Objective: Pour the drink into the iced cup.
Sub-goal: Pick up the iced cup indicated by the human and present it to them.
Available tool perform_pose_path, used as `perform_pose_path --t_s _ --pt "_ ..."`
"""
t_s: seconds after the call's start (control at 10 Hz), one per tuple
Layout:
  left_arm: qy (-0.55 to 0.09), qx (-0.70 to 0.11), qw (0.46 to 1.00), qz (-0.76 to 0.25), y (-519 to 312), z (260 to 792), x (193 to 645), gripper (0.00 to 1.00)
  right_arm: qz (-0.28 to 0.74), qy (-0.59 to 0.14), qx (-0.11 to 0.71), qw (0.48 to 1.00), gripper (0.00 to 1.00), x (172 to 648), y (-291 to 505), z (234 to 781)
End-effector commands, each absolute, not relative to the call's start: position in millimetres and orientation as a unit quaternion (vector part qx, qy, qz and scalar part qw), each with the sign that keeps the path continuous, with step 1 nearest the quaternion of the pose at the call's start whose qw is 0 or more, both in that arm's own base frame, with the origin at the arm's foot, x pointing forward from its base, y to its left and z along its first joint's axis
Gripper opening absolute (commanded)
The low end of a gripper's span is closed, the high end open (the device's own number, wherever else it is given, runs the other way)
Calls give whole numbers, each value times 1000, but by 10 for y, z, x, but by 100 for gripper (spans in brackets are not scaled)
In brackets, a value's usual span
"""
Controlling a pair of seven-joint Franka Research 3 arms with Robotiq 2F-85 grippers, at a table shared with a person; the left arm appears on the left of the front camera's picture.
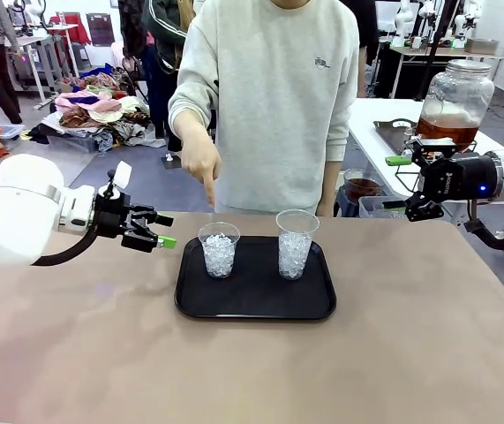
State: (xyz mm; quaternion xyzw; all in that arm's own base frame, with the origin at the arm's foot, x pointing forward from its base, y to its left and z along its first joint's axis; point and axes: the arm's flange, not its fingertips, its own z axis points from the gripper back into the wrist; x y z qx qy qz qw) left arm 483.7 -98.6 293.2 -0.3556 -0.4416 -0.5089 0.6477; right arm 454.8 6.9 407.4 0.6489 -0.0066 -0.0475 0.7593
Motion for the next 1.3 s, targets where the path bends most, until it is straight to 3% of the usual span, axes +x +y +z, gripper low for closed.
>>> perform_pose_path --t_s 0.0,1.2 --pt "-441 -352 650 -508 -966 2929 4842 100 -46 -8 650 759 100 4548 71 4090" --pt "-431 -377 611 -547 -1181 2718 4916 100 -46 -8 650 759 100 4548 71 4090"
